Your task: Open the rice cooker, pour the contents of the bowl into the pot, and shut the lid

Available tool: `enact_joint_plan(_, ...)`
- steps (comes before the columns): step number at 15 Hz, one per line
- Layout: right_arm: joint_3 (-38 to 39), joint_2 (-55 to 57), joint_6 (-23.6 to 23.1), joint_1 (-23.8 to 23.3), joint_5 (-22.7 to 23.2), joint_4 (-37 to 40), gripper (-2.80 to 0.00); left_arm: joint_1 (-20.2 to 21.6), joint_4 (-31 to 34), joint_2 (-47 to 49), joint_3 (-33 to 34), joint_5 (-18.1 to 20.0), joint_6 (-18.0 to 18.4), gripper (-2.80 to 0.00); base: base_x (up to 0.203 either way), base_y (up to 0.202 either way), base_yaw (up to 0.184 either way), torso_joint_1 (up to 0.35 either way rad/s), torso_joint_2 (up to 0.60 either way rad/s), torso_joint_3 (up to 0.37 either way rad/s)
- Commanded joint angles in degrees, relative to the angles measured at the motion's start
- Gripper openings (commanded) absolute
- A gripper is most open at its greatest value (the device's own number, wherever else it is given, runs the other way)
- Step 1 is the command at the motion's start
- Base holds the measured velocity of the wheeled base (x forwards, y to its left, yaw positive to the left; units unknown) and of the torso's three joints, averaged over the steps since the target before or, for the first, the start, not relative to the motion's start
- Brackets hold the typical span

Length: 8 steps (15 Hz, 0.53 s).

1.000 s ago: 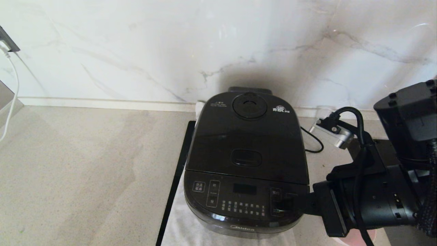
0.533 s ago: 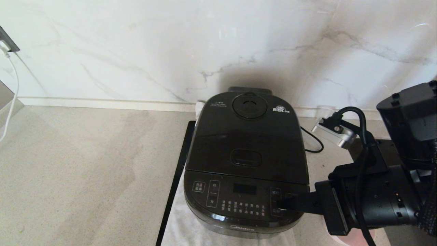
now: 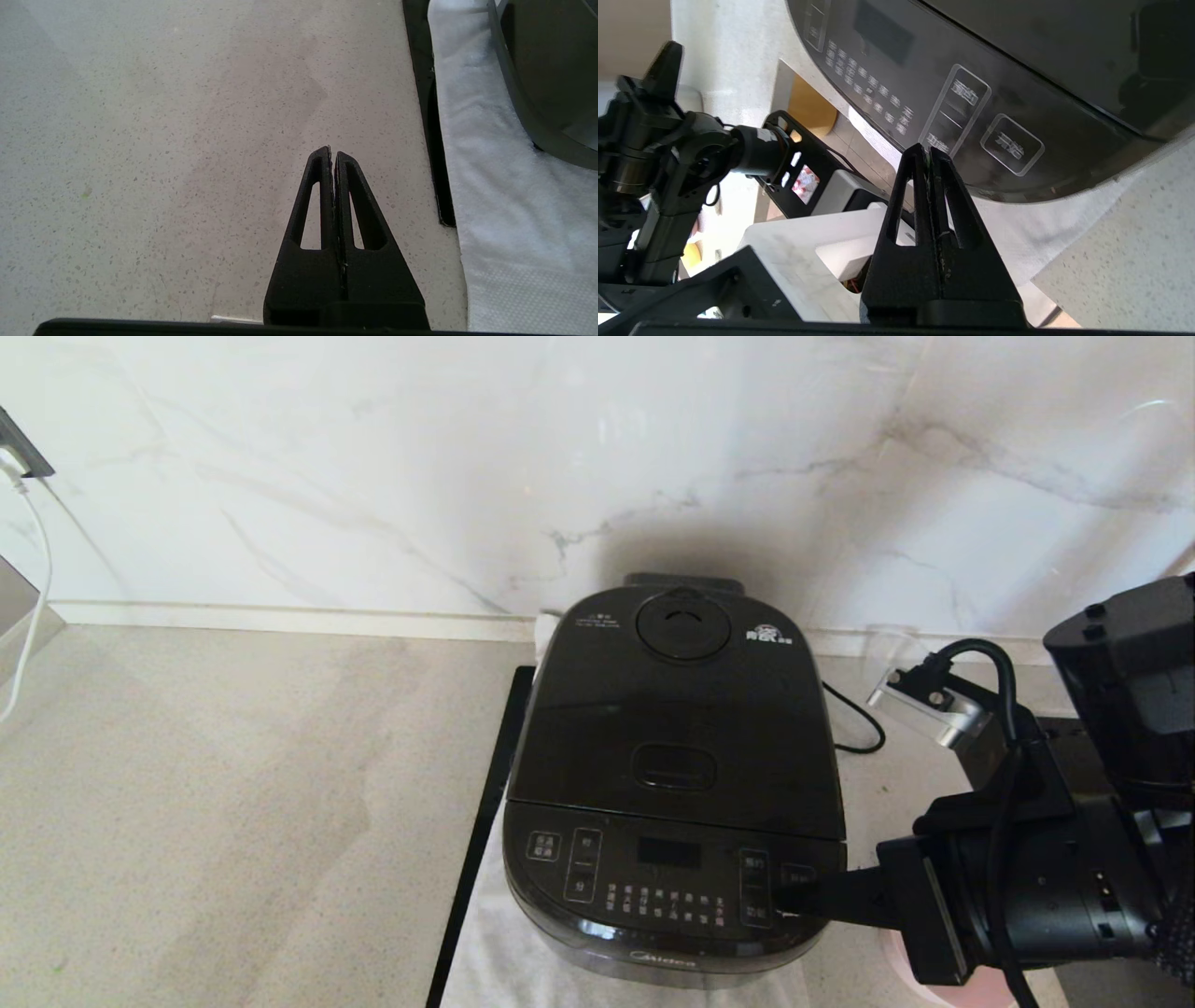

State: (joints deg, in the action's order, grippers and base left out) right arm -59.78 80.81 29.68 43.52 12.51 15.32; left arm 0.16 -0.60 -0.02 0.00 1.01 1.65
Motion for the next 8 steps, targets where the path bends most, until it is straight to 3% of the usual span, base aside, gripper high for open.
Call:
enact_joint_plan(1,0.94,-0.13,0.12,-0.19,0.15,-0.03,-2.8,0.02,-0.02,0.02,0.53,0.04,0.02,-2.8,0.0,0.0,0.0,0.0,0.0,0.0)
enact_joint_plan(8,1.42,-0.3,0.11,-1.74,1.32,-0.03,-2.8,0.02,-0.02,0.02,0.52,0.04,0.02,-2.8,0.0,0.0,0.0,0.0,0.0,0.0)
